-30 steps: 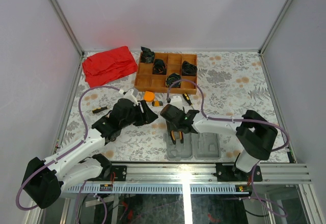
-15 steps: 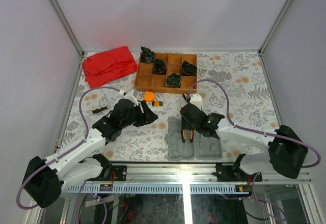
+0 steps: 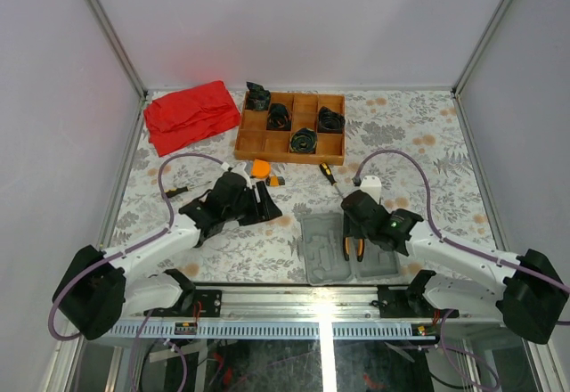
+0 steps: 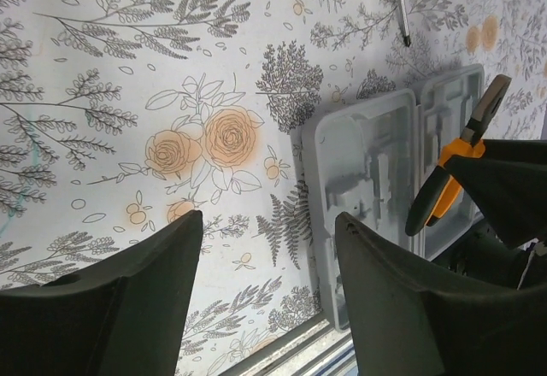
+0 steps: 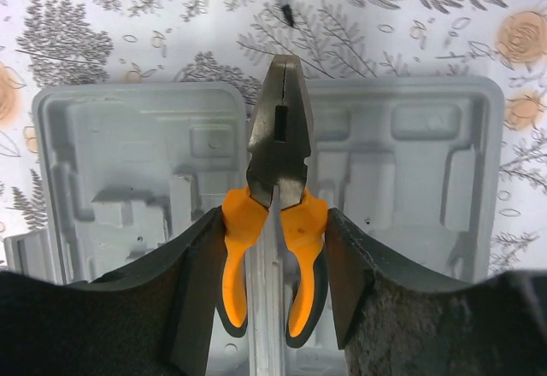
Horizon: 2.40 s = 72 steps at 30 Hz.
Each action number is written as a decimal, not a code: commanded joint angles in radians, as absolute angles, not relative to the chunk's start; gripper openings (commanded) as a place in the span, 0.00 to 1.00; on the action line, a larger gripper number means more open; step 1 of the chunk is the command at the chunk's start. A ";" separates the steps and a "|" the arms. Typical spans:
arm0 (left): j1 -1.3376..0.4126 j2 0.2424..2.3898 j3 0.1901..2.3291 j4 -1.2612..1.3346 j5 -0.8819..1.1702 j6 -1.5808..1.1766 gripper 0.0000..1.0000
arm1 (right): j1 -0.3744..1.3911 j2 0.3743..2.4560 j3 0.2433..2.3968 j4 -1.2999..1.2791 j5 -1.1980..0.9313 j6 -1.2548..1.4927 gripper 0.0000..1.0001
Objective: Sort the tools into containers
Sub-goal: Adjust the storage box at the center of the board.
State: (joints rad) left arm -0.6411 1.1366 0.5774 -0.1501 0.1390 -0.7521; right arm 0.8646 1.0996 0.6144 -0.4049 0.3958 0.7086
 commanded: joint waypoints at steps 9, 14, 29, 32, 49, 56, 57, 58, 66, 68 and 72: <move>-0.699 1.257 0.596 0.004 0.229 -0.789 0.63 | 0.813 1.055 0.580 -0.386 0.357 0.709 0.16; -0.768 1.301 0.598 0.055 0.220 -0.824 0.63 | 0.806 1.132 0.587 -0.329 0.328 0.709 0.17; -0.849 1.407 0.594 0.124 0.188 -0.877 0.63 | 0.793 1.240 0.565 -0.275 0.273 0.713 0.46; -0.851 1.413 0.596 0.127 0.187 -0.879 0.63 | 0.792 1.246 0.559 -0.262 0.266 0.715 0.51; -0.854 1.420 0.590 0.127 0.186 -0.881 0.63 | 0.785 1.314 0.584 -0.259 0.259 0.705 0.63; -0.854 1.423 0.591 0.125 0.186 -0.881 0.62 | 0.785 1.303 0.584 -0.279 0.277 0.715 0.66; -0.855 1.422 0.591 0.125 0.186 -0.881 0.62 | 0.785 1.302 0.583 -0.283 0.279 0.717 0.66; -0.854 1.422 0.590 0.125 0.187 -0.882 0.62 | 0.784 1.302 0.584 -0.285 0.280 0.718 0.65; -0.855 1.432 0.580 0.125 0.177 -0.893 0.62 | 0.784 1.273 0.586 -0.291 0.282 0.718 0.43; -0.856 1.441 0.579 0.127 0.178 -0.899 0.62 | 0.784 1.251 0.585 -0.292 0.289 0.710 0.39; -0.855 1.463 0.583 0.130 0.180 -0.904 0.62 | 0.784 1.191 0.572 -0.274 0.292 0.696 0.32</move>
State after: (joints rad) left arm -0.8501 1.4410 0.5774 0.0753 0.1974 -0.8898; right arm 0.7898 1.2510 0.5884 -0.2455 0.2932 0.7025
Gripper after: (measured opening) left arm 0.620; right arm 0.549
